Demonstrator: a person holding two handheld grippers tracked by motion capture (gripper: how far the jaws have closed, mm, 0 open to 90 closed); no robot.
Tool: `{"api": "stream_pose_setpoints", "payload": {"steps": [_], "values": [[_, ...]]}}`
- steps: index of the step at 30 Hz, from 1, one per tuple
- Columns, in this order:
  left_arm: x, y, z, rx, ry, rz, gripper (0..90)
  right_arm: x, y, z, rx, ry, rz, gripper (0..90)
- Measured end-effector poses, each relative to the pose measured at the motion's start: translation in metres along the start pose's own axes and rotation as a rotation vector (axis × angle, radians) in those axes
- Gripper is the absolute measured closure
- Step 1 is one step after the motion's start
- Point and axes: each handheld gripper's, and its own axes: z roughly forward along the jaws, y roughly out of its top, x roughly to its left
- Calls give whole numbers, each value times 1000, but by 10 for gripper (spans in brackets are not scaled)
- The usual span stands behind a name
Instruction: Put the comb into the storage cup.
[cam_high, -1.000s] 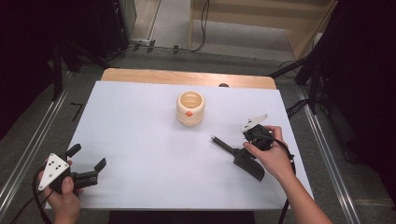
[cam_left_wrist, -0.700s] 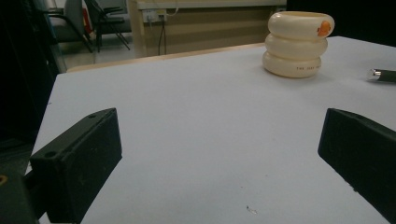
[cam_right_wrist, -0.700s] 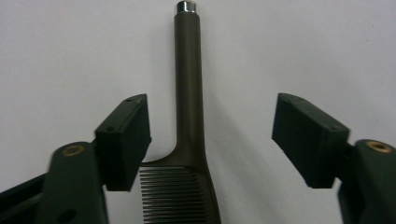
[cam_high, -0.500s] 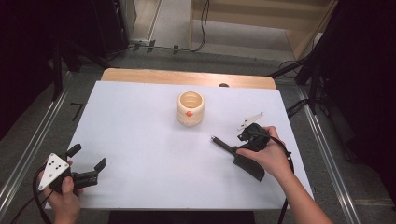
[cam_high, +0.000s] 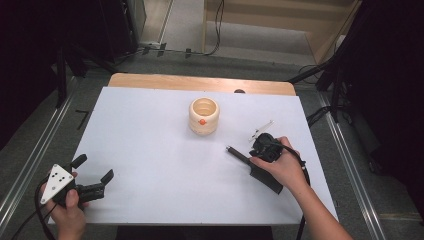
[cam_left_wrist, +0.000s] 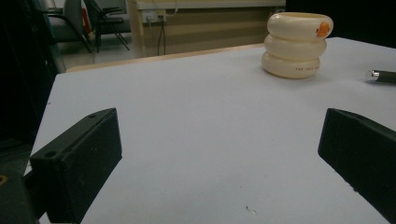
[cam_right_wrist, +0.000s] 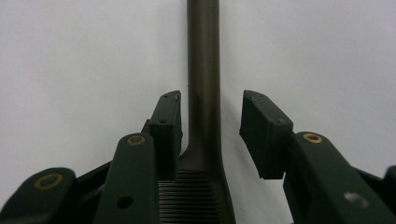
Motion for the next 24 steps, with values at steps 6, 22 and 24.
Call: {"api": "stream_pose_setpoints", "payload": {"steps": [6,22,24], "values": [[0,0,0,-1,-1,-1,0,0,2,4,21,11,-3,602],[0,0,0,2,-3,1,0,0,4,16,69,12,-12,666],[0,0,0,4,-3,2,0,-1,4,16,64,14,-12,677]]}}
